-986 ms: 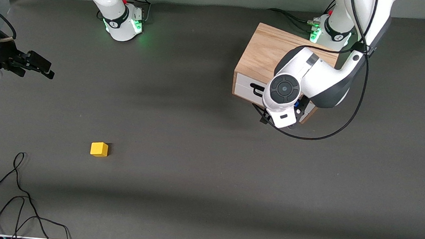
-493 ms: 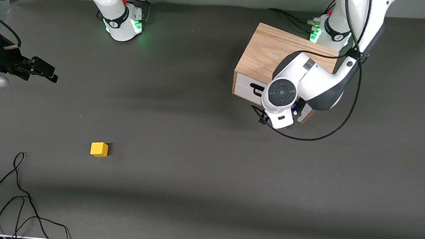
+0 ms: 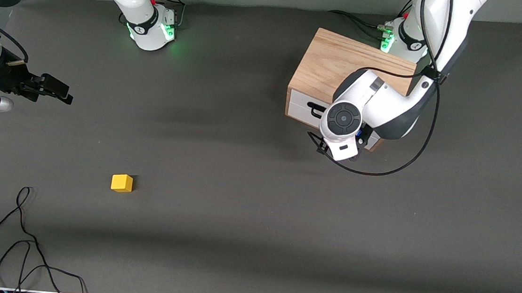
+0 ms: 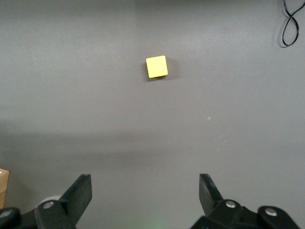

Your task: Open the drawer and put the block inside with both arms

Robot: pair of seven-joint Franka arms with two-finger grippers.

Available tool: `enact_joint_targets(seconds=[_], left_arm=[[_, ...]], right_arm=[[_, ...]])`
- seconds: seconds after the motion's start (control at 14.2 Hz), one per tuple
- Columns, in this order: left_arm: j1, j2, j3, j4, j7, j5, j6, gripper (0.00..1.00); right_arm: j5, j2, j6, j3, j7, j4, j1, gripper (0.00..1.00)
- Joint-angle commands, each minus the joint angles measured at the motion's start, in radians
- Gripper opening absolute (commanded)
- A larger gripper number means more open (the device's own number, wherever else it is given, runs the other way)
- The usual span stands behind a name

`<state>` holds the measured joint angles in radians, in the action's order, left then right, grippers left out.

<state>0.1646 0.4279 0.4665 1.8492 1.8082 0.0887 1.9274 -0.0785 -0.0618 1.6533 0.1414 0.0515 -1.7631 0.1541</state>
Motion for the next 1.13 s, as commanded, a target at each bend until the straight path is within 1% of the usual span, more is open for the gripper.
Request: enact_joint_targets(seconds=[0.0, 0.21, 0.56, 1.06], left_arm=[[0.006, 0.014, 0.000, -0.021, 0.033, 0.031, 0.005, 1.00], [0.007, 0.040, 0.000, -0.045, 0.056, 0.046, 0.007, 1.00], [0.019, 0.126, 0.000, -0.172, 0.117, 0.097, 0.004, 1.00], [0.019, 0.175, 0.000, -0.283, 0.117, 0.115, 0.005, 1.00]], right_arm=[[0.014, 0.005, 0.019, -0.003, -0.019, 0.005, -0.007, 1.00], [0.014, 0.016, 0.032, -0.003, -0.019, 0.005, -0.007, 1.00], [0.016, 0.016, 0.034, -0.006, -0.021, 0.007, -0.005, 1.00], [0.016, 0.022, 0.040, -0.006, -0.019, 0.005, -0.007, 1.00]])
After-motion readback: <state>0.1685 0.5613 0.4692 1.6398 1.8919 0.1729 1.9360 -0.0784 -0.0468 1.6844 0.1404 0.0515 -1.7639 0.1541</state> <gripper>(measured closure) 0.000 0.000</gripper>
